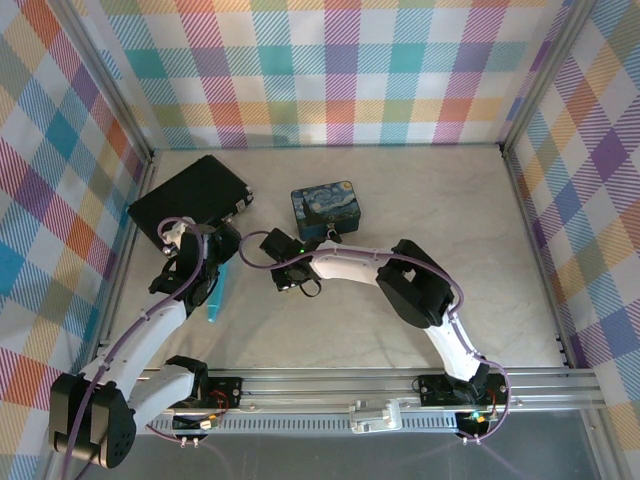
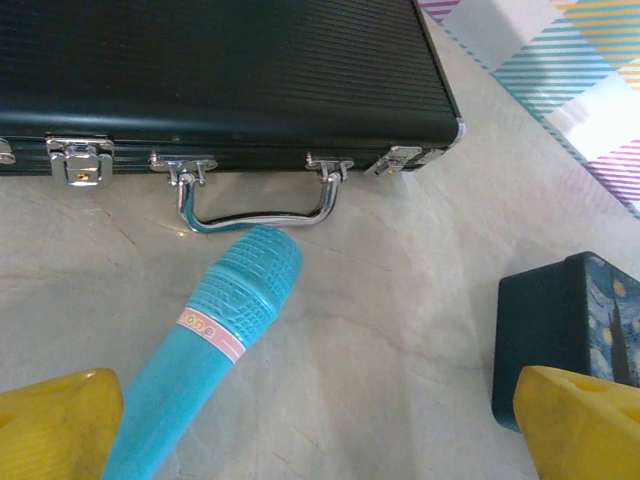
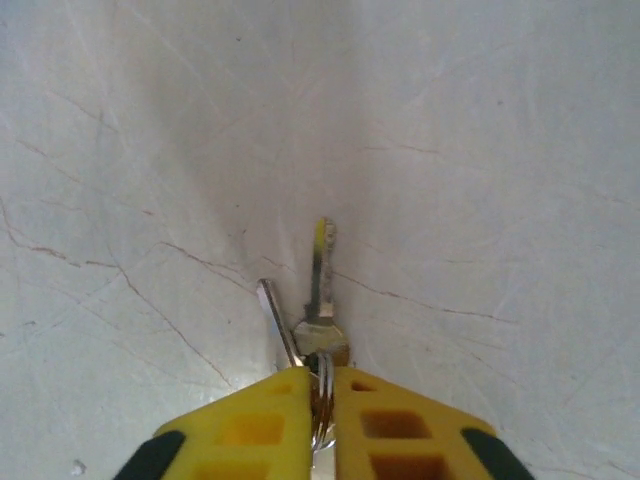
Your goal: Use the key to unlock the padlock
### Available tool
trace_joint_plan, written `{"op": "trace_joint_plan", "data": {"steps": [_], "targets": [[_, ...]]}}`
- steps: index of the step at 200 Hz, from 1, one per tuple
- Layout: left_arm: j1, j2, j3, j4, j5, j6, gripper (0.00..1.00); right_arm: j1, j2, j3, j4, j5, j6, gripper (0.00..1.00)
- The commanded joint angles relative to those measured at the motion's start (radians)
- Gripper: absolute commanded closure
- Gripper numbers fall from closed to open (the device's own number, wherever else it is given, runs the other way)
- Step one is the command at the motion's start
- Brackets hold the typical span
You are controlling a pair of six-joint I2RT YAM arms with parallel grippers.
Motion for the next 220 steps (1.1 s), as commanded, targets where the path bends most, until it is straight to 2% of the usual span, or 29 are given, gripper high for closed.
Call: {"op": "trace_joint_plan", "data": {"steps": [1, 26, 43, 88, 131, 167, 220], "targets": [[0.010, -0.011, -0.027, 0.024, 0.089, -0.009, 0.00, -0.019, -0.036, -0.101, -0.033, 0.001, -0.020, 0.98], [0.001, -0.003, -0.078, 0.137, 0.225, -0.052, 0.00, -0.086, -0.154, -0.261, 0.033, -0.088, 0.002, 1.00], [-0.026, 0.007, -0.116, 0.227, 0.277, -0.098, 0.00, -0.130, -0.242, -0.369, 0.080, -0.129, 0.004, 1.00], [-0.169, 0.101, -0.111, 0.347, 0.304, -0.147, 0.00, -0.250, -0.412, -0.601, 0.195, -0.246, -0.030, 1.00], [-0.301, 0.280, -0.064, 0.482, 0.336, -0.219, 0.01, -0.336, -0.504, -0.670, 0.250, -0.369, -0.017, 1.00], [-0.364, 0.380, -0.026, 0.588, 0.355, -0.255, 0.03, -0.408, -0.580, -0.712, 0.310, -0.518, 0.105, 1.00], [-0.424, 0.470, 0.024, 0.668, 0.395, -0.309, 0.11, -0.439, -0.656, -0.739, 0.340, -0.516, 0.140, 1.00]]}}
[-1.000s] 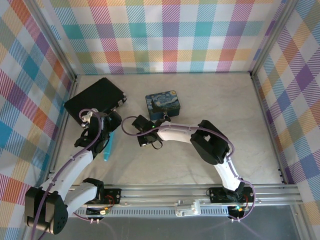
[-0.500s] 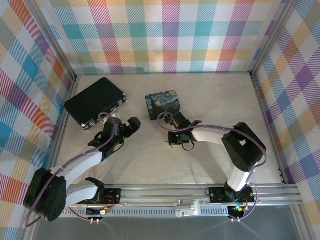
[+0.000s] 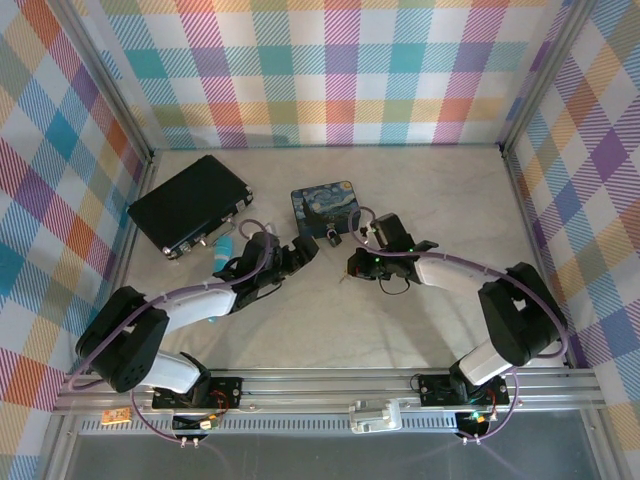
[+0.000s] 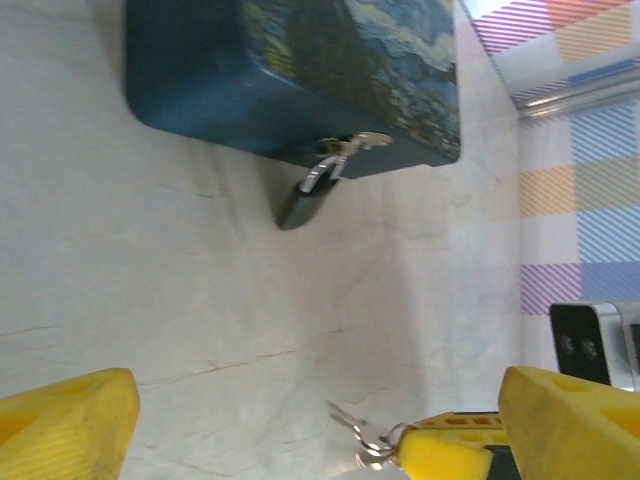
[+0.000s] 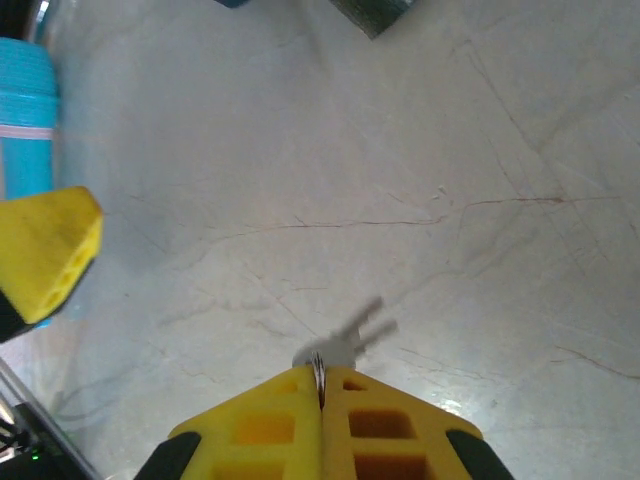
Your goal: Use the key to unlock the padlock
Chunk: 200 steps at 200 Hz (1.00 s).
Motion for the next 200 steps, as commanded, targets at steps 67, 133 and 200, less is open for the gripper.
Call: {"op": "trace_joint_plan", "data": {"steps": [67, 133, 200], "targets": [[-0.077, 0.125, 0.085, 0.159, 0.060, -0.062, 0.21, -0.023, -0.058, -0.043, 0.107, 0.002, 0.142, 1.00], [-0.072, 0.151, 0.129, 0.102, 0.029, -0.083, 0.17, -0.029, 0.038, -0.033, -0.017, 0.010, 0.020, 1.00], [-0.040, 0.066, 0.156, -0.094, -0.058, -0.010, 0.12, -0.025, -0.016, -0.036, -0.246, 0.231, -0.109, 0.49]]}}
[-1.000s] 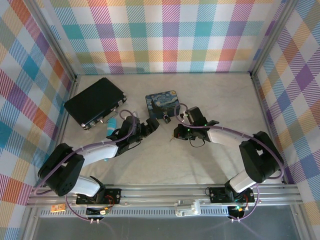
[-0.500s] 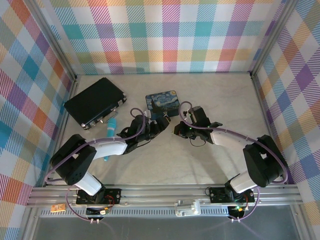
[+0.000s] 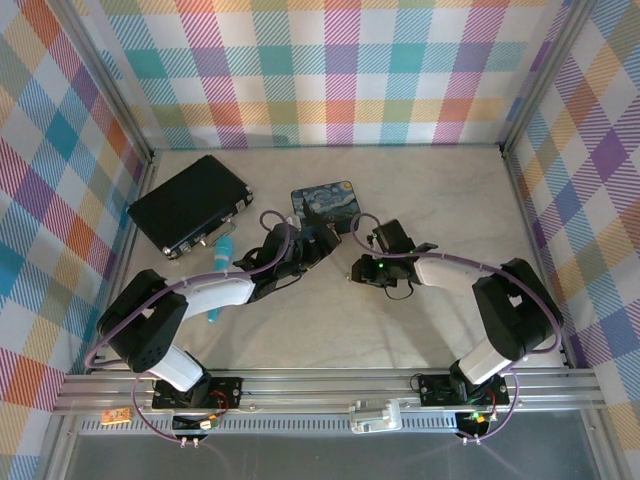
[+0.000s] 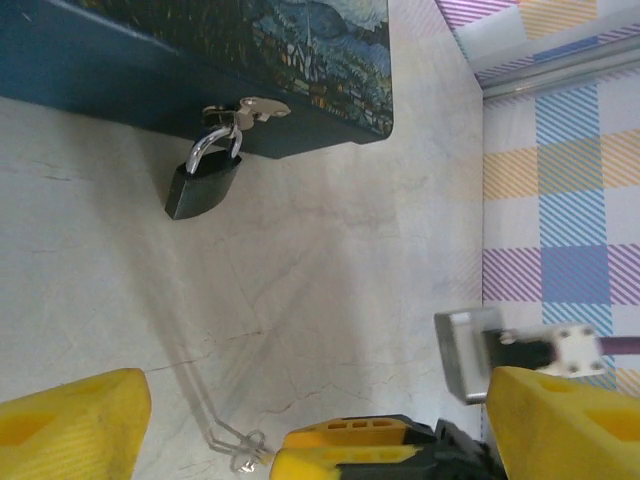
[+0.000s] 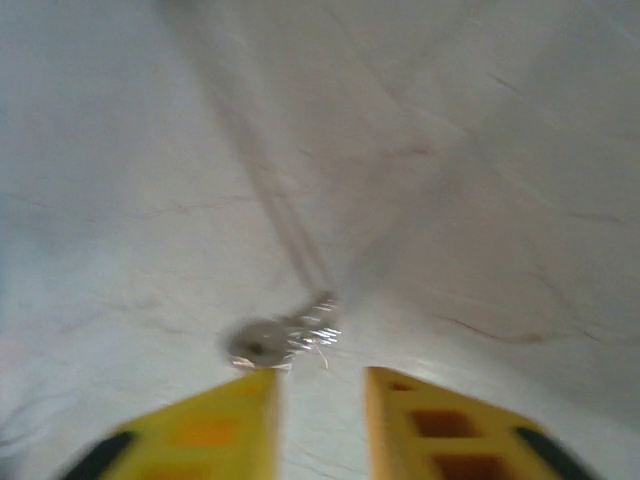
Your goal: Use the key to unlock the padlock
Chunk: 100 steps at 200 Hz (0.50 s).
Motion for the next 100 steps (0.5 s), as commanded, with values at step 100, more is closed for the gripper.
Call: {"op": "trace_joint_plan", "data": {"steps": [100], "targets": [[0.094, -0.126, -0.010, -0.174, -0.104, 0.063, 0.09, 0.177, 0.070, 0.214, -0.221, 0.267, -0.149, 0.45]]}}
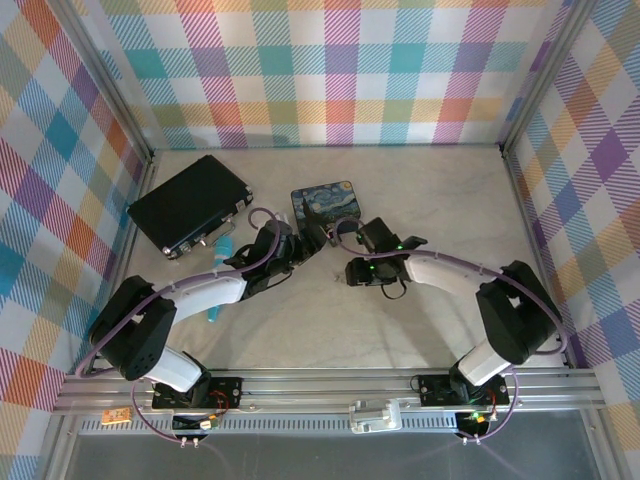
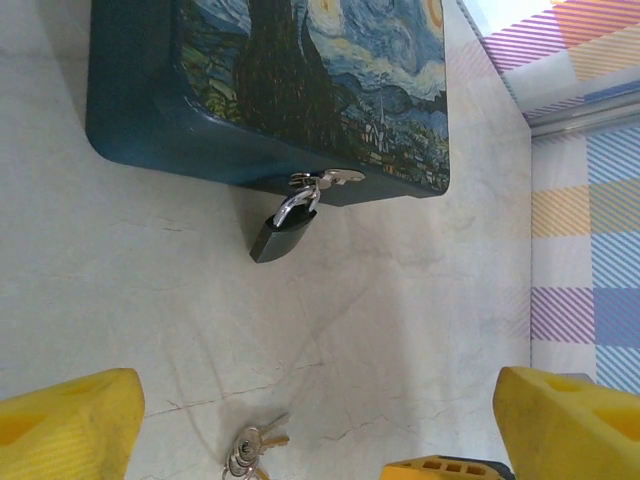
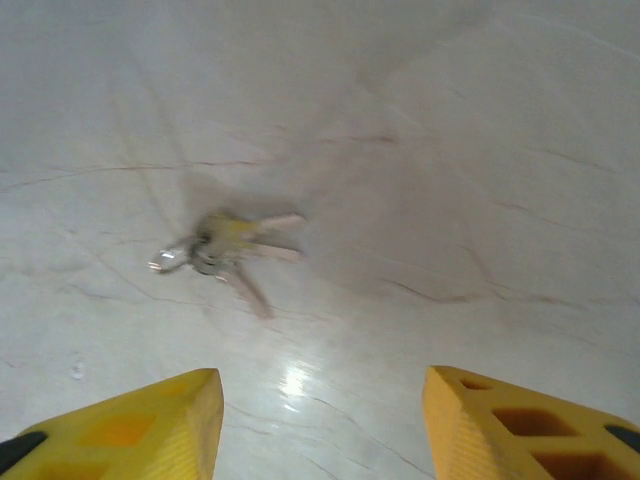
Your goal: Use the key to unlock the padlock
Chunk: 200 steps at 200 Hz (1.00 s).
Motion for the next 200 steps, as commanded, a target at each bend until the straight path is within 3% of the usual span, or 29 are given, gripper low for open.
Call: {"op": "trace_joint_plan", "data": {"steps": [1, 40, 96, 149, 200], "targets": [[0.040, -0.070, -0.012, -0.054, -0.046, 0.022, 0.09, 0.053, 0.068, 0.073, -0.026, 0.052, -0.020, 0.45], [0.098, -0.175, -0.040, -0.149, -0.102, 0.061, 0.07, 0.092, 0.198, 0.174, -0.040, 0.070, 0.024, 0.44], [0.105, -0.266, -0.082, -0.211, -0.162, 0.075, 0.05, 0.092, 0.305, 0.249, -0.012, 0.094, 0.010, 0.38], [0.106, -0.298, -0.093, -0.217, -0.177, 0.077, 0.05, 0.132, 0.380, 0.305, 0.092, 0.030, -0.159, 0.40], [0.106, -0.316, -0.101, -0.227, -0.184, 0.078, 0.05, 0.151, 0.381, 0.324, -0.019, 0.068, -0.213, 0.43]]}}
